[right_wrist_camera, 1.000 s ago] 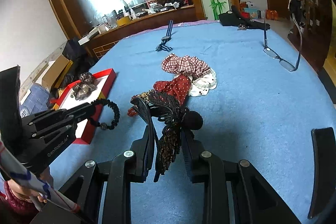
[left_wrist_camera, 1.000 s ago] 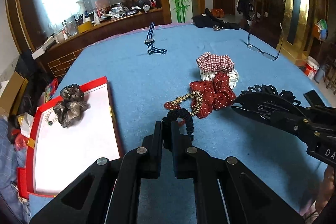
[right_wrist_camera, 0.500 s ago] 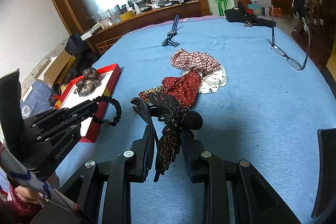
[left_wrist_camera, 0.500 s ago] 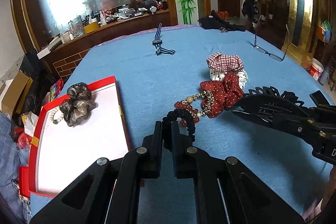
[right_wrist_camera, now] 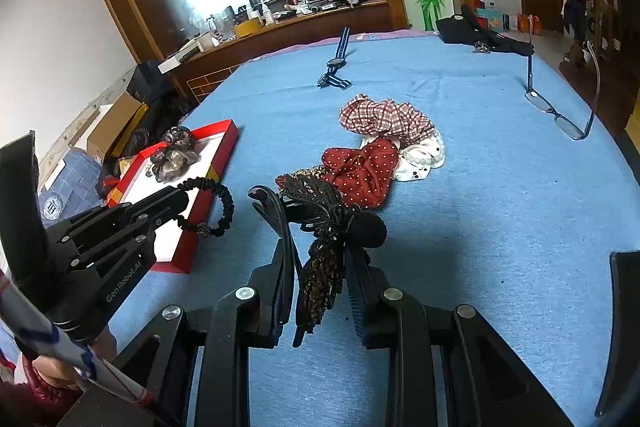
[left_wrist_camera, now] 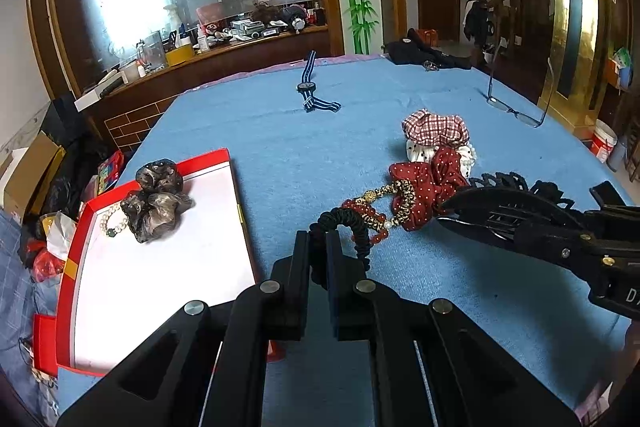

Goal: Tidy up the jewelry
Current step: 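Lower the hair tie into the box while the right tool releases the claw clip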

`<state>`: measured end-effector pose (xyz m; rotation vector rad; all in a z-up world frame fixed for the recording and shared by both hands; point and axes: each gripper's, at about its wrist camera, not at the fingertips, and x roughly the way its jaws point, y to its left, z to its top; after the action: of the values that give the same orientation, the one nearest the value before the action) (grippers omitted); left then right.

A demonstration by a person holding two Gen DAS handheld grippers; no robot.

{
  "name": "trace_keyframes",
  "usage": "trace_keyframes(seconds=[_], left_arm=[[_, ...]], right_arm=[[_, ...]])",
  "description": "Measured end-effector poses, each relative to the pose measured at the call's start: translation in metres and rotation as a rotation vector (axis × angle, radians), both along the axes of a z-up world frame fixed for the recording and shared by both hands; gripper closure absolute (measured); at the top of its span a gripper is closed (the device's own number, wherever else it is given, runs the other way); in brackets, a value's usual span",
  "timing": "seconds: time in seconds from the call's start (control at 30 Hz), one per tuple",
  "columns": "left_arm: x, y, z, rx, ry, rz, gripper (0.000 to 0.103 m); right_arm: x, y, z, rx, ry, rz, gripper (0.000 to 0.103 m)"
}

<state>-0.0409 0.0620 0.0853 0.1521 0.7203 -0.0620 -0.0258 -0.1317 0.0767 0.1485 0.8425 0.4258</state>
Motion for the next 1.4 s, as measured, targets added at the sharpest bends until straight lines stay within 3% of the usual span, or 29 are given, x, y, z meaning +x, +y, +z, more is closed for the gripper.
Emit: trace_keyframes(seconds=[0.6,1.07,1.4], left_arm=[[-0.004,0.048,0.029,-0.069,-0.047,0.082,0.096],[-0.008,0.138,0.038,-0.124,-0.052,0.244,0.096],[0.005,0.203,0.019,-0.147,0.016,0.342,0.096]], right_arm=[[0.006,0.031,0.016,0.003,-0.012,0.056,0.074],[0.023,0.093,0.029,-0.006,-0.004,0.159,0.074],[0.053,0.149,0.026,-0.036,0.03,0.169,0.074]])
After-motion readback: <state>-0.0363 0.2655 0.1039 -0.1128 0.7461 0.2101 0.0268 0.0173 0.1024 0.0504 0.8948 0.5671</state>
